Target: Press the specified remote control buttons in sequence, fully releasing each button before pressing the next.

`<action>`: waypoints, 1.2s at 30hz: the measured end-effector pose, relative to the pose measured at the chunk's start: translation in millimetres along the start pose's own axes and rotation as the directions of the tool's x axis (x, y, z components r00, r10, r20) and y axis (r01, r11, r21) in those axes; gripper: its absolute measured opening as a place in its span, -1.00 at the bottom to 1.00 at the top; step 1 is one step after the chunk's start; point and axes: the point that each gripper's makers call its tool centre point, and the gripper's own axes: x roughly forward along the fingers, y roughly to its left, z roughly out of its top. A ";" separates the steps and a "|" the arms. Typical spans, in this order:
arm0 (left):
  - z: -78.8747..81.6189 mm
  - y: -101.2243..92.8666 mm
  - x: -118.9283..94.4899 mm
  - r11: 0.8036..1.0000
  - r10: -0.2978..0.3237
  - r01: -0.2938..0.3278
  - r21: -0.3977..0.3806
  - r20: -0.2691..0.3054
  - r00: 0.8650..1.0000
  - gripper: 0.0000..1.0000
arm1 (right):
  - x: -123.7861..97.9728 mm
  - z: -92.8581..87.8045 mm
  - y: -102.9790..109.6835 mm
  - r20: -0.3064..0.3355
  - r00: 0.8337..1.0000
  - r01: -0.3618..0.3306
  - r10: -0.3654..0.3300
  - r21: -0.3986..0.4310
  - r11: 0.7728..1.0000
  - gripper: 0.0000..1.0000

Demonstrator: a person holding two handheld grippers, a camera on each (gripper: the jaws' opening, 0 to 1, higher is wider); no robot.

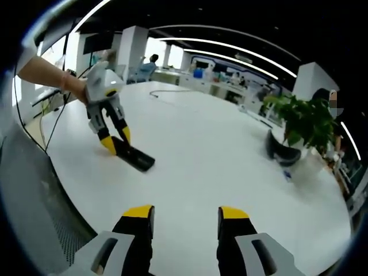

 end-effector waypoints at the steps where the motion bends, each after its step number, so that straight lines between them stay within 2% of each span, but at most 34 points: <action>1: 0.2 -0.8 -0.2 1.000 0.000 0.000 0.001 0.001 1.000 -0.51 | 0.0 -0.1 0.0 -0.001 1.000 0.000 0.000 0.000 1.000 -0.17; 36: 0.2 -23.3 -0.1 1.000 -0.005 0.005 -0.003 0.021 1.000 -0.51 | 1.2 -2.1 0.1 -0.019 1.000 -0.001 0.001 -0.024 1.000 -0.20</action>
